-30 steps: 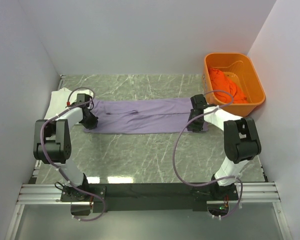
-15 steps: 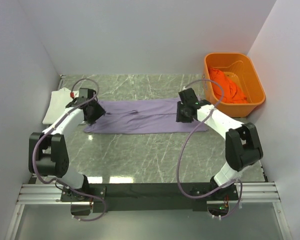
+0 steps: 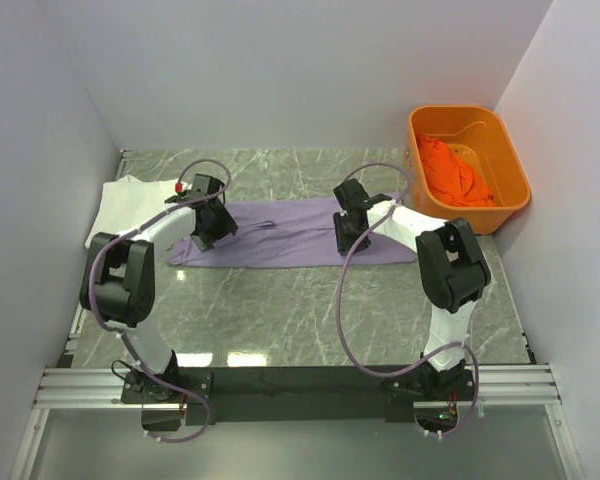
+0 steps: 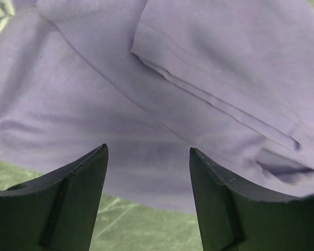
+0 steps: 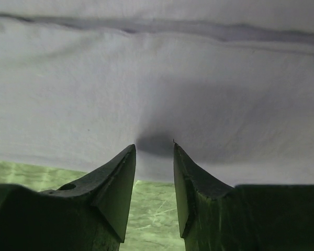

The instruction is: Fold and stack the t-shirts

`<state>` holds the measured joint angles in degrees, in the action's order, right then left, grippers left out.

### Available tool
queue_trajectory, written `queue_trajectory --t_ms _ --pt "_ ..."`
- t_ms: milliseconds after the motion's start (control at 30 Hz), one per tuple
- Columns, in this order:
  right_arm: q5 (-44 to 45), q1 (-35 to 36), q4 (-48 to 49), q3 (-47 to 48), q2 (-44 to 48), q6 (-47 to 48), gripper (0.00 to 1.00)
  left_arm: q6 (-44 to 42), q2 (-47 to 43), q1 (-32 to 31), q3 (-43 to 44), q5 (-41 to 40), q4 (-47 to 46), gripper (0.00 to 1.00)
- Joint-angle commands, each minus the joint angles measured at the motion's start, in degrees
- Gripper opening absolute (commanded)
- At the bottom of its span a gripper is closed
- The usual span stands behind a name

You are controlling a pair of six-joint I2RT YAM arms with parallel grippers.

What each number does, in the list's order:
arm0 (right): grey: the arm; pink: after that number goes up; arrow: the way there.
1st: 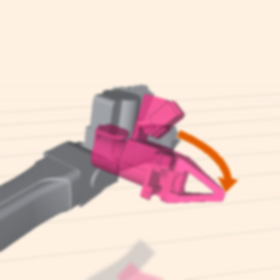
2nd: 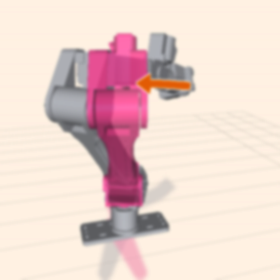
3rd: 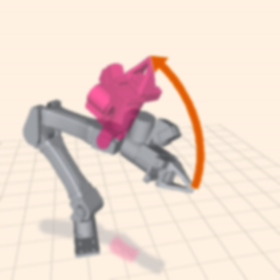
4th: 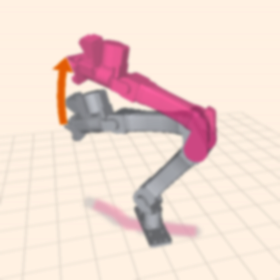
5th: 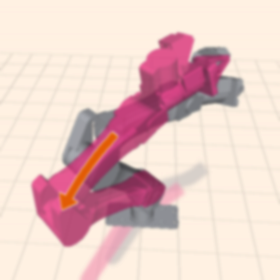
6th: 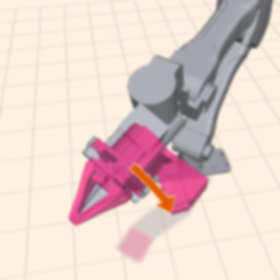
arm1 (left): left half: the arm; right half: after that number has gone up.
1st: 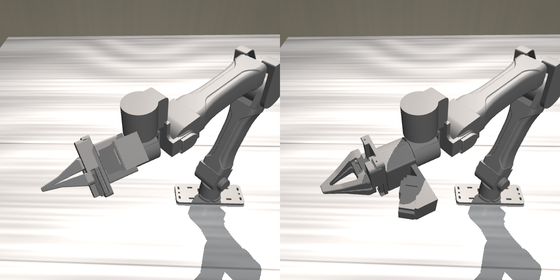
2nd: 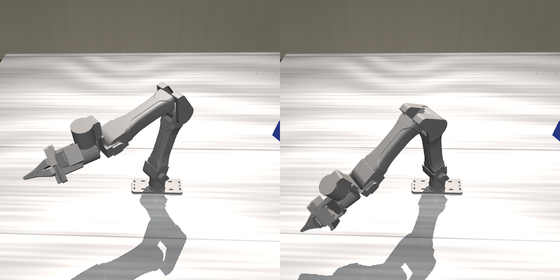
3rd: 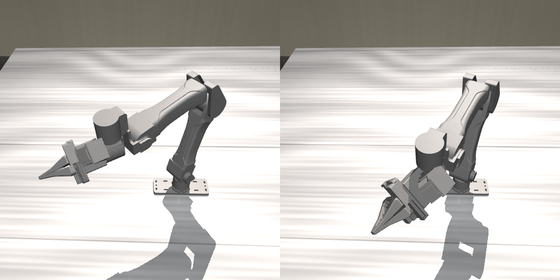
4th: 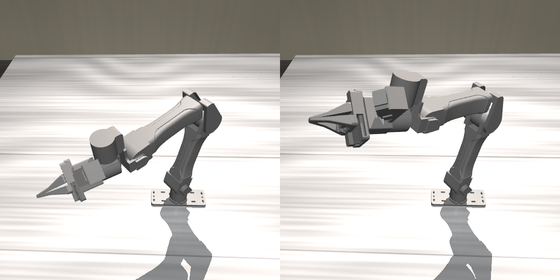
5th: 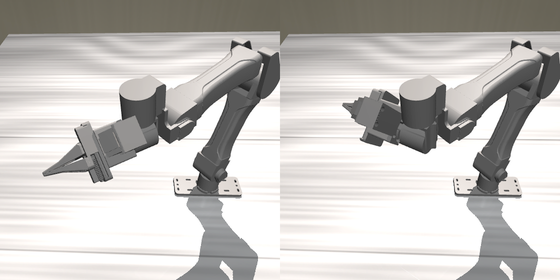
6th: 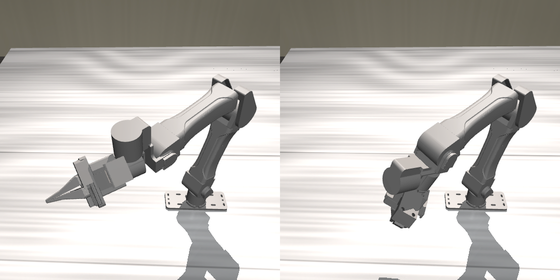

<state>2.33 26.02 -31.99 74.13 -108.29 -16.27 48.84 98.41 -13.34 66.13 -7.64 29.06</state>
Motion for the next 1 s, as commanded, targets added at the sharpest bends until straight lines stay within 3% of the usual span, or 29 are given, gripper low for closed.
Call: queue_trajectory --t_ms 0,367,600,833,967 --pt "-0.56 0.87 -2.55 -0.03 -0.08 1.33 0.42 -0.32 2.31 -0.54 2.78 -1.59 0.30 0.68" --pt "-4.78 2.45 -5.80 -4.69 -2.54 2.38 0.41 -1.64 11.88 -0.46 9.01 -4.66 3.28 0.66" --pt "-9.97 5.09 -8.88 -7.59 -0.52 2.73 0.38 -3.40 19.70 0.16 20.15 -6.42 7.23 0.65" --pt "-15.51 11.85 -15.63 -5.05 -0.69 3.88 0.37 -7.26 30.33 0.42 33.35 -4.58 9.44 0.66" --pt "-16.65 18.17 -20.56 1.43 -5.07 4.76 0.37 -9.46 35.00 0.42 39.76 -2.47 8.21 0.66"
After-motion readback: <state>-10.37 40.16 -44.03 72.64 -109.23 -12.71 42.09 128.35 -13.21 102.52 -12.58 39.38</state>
